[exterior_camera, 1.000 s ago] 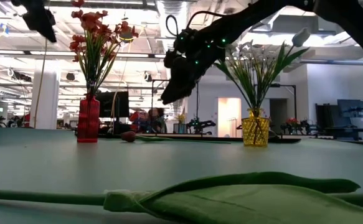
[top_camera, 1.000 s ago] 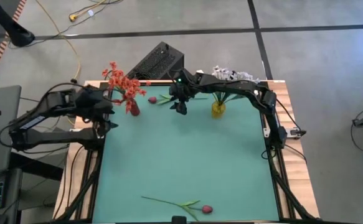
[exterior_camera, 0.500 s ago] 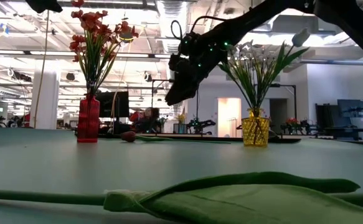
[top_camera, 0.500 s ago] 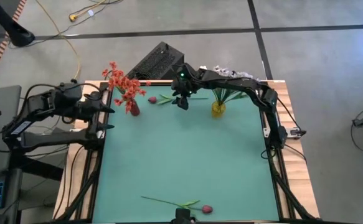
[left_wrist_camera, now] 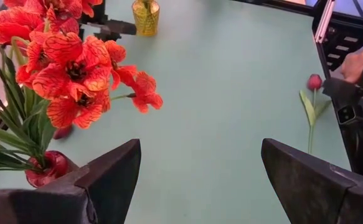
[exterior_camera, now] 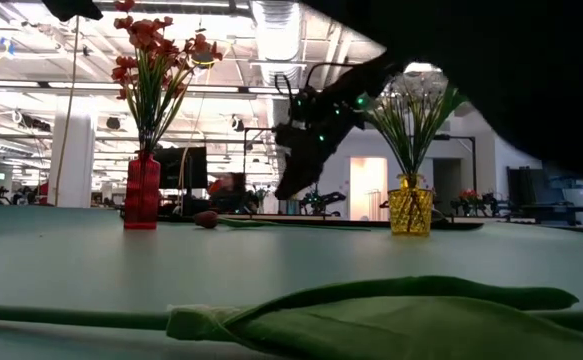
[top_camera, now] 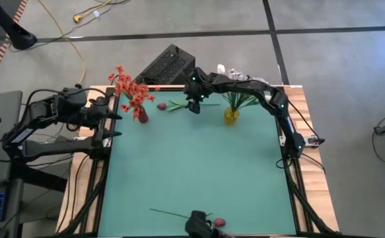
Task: Sort flowers into vase by color
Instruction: Put the top dark red flower into the red flower vase
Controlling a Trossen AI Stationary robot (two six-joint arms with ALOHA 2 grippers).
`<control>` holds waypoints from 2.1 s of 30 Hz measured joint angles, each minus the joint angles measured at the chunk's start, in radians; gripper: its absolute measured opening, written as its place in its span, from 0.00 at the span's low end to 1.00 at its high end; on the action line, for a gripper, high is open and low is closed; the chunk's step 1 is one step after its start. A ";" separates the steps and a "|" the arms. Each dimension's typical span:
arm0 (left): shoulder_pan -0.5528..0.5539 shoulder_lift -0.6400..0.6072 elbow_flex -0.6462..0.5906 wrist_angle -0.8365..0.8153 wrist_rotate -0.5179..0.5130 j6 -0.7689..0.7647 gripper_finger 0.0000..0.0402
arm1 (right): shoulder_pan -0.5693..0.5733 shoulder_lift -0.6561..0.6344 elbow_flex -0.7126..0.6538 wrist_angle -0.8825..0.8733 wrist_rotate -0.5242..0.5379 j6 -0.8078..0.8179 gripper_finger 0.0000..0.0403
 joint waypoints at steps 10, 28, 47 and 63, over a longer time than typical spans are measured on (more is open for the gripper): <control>0.000 0.000 0.000 0.001 -0.015 -0.002 0.80 | 0.002 0.055 -0.003 -0.044 0.115 -0.106 0.66; 0.000 0.000 0.000 0.017 -0.016 -0.034 0.80 | 0.021 0.069 -0.002 -0.055 0.179 -0.056 0.66; 0.000 0.000 -0.001 0.018 -0.015 -0.062 0.80 | 0.039 0.069 0.014 -0.183 0.110 -0.055 0.43; 0.000 0.000 -0.001 0.017 -0.015 -0.061 0.80 | 0.043 0.068 0.014 -0.189 0.185 -0.081 0.21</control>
